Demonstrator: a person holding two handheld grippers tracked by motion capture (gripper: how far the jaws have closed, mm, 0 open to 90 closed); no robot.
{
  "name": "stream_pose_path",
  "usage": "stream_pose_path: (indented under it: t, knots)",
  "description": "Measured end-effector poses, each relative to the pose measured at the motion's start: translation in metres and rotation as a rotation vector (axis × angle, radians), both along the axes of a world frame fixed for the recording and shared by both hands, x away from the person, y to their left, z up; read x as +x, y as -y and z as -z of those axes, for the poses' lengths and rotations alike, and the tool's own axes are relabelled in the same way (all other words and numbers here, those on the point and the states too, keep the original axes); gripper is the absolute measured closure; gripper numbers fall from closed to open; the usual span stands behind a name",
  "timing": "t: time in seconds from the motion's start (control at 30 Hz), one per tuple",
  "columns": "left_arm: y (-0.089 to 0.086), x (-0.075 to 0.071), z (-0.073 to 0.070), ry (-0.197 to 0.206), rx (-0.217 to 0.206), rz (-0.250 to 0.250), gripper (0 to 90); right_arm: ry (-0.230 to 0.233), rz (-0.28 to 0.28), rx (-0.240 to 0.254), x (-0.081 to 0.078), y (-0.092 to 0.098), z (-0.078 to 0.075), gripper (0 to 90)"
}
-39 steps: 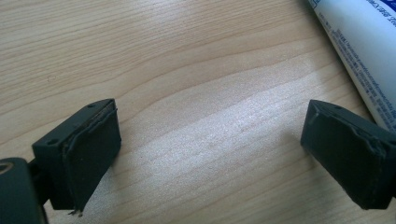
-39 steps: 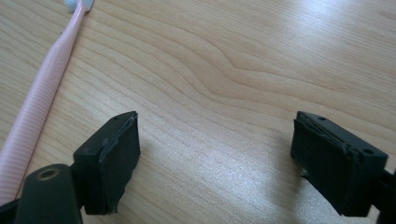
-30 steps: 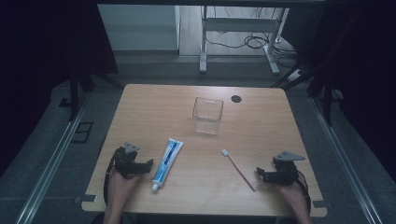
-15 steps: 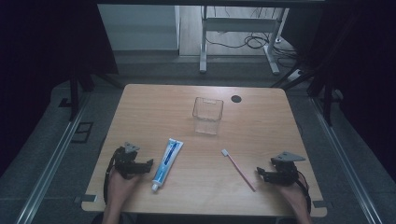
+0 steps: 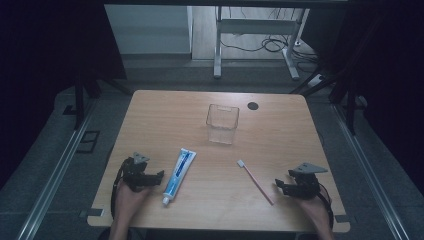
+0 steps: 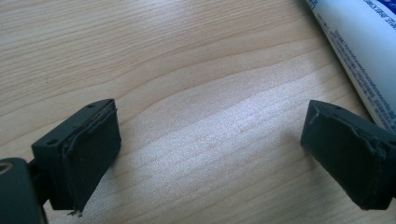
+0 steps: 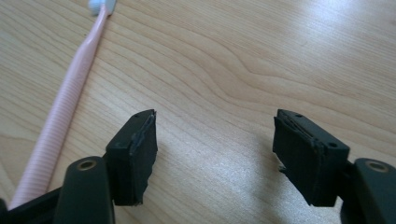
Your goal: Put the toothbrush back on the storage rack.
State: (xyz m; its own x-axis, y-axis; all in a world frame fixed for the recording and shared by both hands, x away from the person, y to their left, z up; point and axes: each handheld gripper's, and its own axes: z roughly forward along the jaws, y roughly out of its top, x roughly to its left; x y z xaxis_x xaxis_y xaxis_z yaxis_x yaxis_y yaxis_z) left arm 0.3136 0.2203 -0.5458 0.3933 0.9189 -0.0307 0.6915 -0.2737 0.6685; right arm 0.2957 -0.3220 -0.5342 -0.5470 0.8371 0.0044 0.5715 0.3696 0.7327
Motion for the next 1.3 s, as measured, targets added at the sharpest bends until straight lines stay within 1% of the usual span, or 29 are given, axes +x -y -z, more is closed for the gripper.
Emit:
stream_pose_path:
  t: [0.23, 0.27, 0.33, 0.37, 0.47, 0.57, 0.63, 0.73, 0.77, 0.8, 0.83, 0.9, 1.0, 1.03, 1.07, 1.2, 1.23, 1.3]
  knots:
    - [0.0, 0.0, 0.0, 0.001, 0.001, 0.001, 5.0, -0.01, -0.017, 0.011, -0.003, -0.004, -0.004, 37.8]
    - [0.0, 0.0, 0.0, 0.001, 0.001, 0.001, 5.0, -0.017, -0.025, 0.017, -0.004, -0.006, -0.006, 41.2]
    - [0.0, 0.0, 0.0, 0.001, 0.001, 0.001, 5.0, -0.018, -0.03, 0.018, -0.004, -0.006, -0.006, 42.2]
    - [0.0, 0.0, 0.0, 0.0, 0.001, 0.001, 5.0, -0.019, -0.041, 0.027, -0.006, -0.008, -0.009, 47.0]
    - [0.0, 0.0, 0.0, 0.0, 0.002, 0.0, 5.0, -0.018, -0.061, 0.046, -0.009, -0.011, -0.012, 55.5]
    - [0.0, 0.0, 0.0, 0.0, 0.001, 0.001, 4.9, -0.024, -0.091, 0.073, -0.012, -0.015, -0.017, 69.4]
    - [0.0, 0.0, 0.0, 0.0, 0.0, 0.001, 4.9, -0.027, -0.115, 0.085, -0.015, -0.019, -0.02, 77.0]
    - [0.0, 0.0, 0.0, 0.001, 0.001, 0.001, 4.9, -0.036, -0.153, 0.107, -0.018, -0.026, -0.023, 85.2]
    - [0.0, 0.0, 0.0, 0.001, 0.001, 0.001, 4.9, -0.036, -0.153, 0.107, -0.018, -0.026, -0.023, 85.2]
    - [0.0, 0.0, 0.0, 0.001, 0.001, 0.0, 4.9, -0.05, -0.184, 0.118, -0.021, -0.033, -0.024, 88.2]
    - [0.0, 0.0, 0.0, 0.001, 0.0, 0.001, 4.9, -0.054, -0.194, 0.116, -0.021, -0.036, -0.024, 88.7]
    - [0.0, 0.0, 0.0, 0.0, 0.0, 0.001, 4.9, -0.076, -0.224, 0.11, -0.023, -0.044, -0.023, 88.8]
    - [0.0, 0.0, 0.0, 0.001, 0.001, 0.002, 4.9, -0.086, -0.258, 0.091, -0.024, -0.053, -0.019, 88.8]
    - [0.0, 0.0, 0.0, 0.001, 0.001, 0.002, 4.8, -0.086, -0.258, 0.091, -0.024, -0.053, -0.019, 88.8]
    - [0.0, 0.0, 0.0, 0.0, 0.0, 0.002, 4.8, -0.1, -0.275, 0.086, -0.026, -0.058, -0.018, 88.8]
    - [0.0, 0.0, 0.0, -0.001, 0.001, 0.001, 4.9, -0.111, -0.292, 0.08, -0.026, -0.062, -0.016, 88.8]
    - [0.0, 0.0, 0.0, -0.001, 0.001, 0.001, 4.8, -0.122, -0.299, 0.071, -0.026, -0.064, -0.014, 88.8]
    - [0.0, 0.0, 0.0, -0.001, 0.001, 0.002, 4.9, -0.127, -0.303, 0.06, -0.026, -0.065, -0.011, 88.8]
